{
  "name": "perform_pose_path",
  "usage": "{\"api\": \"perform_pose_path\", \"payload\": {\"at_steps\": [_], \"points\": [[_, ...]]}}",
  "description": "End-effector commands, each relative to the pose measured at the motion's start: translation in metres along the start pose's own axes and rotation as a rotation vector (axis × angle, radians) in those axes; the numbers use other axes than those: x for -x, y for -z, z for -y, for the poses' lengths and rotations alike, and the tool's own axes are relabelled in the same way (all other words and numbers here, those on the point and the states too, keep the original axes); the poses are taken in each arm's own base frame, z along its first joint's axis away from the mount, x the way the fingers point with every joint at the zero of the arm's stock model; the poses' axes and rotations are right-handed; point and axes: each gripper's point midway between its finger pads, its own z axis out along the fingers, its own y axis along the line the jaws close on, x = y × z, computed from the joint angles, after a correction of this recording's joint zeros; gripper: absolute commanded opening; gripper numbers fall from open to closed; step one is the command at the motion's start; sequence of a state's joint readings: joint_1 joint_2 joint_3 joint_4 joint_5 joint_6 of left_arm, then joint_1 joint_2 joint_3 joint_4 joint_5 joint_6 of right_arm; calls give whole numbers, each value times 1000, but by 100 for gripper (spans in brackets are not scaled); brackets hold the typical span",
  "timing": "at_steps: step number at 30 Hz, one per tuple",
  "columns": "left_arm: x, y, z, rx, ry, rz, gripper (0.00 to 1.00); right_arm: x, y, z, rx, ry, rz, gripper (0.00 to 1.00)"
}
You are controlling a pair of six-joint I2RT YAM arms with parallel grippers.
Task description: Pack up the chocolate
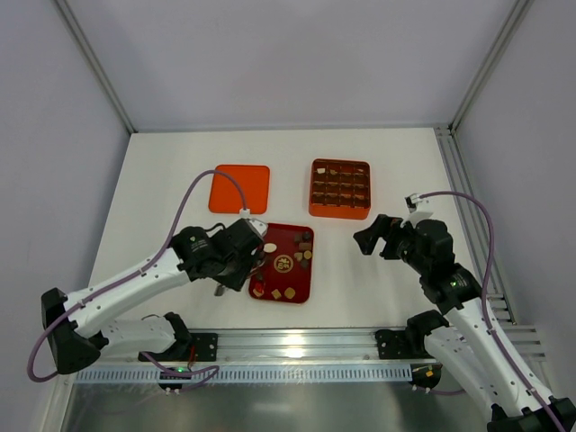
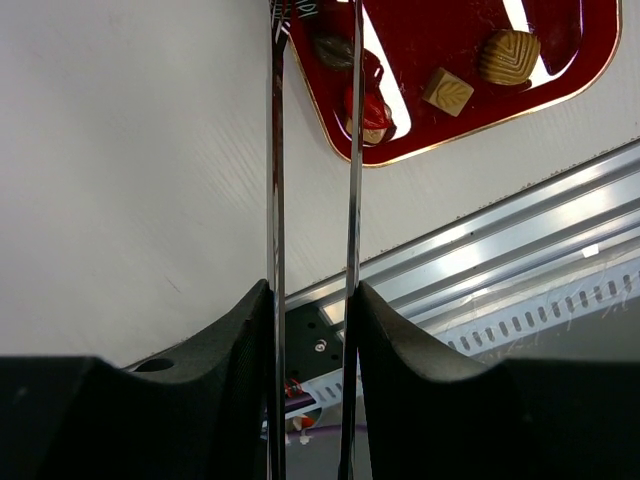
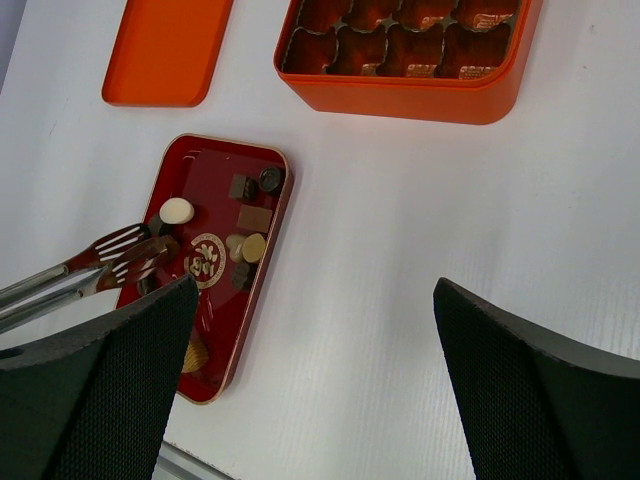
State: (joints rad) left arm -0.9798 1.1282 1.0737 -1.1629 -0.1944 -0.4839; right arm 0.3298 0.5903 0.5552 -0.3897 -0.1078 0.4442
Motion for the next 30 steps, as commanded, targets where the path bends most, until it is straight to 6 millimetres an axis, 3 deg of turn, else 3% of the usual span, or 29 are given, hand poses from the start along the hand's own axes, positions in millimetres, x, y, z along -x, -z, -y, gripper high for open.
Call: {"api": "perform_pose_path", "payload": {"at_steps": [1,30], "points": [[20,5,8,-25,-13,60,38,9,2,-4,19,5,38,100],[30,1,18,-39,-47,47,35,10,0,-3,9,12,33,100]]}}
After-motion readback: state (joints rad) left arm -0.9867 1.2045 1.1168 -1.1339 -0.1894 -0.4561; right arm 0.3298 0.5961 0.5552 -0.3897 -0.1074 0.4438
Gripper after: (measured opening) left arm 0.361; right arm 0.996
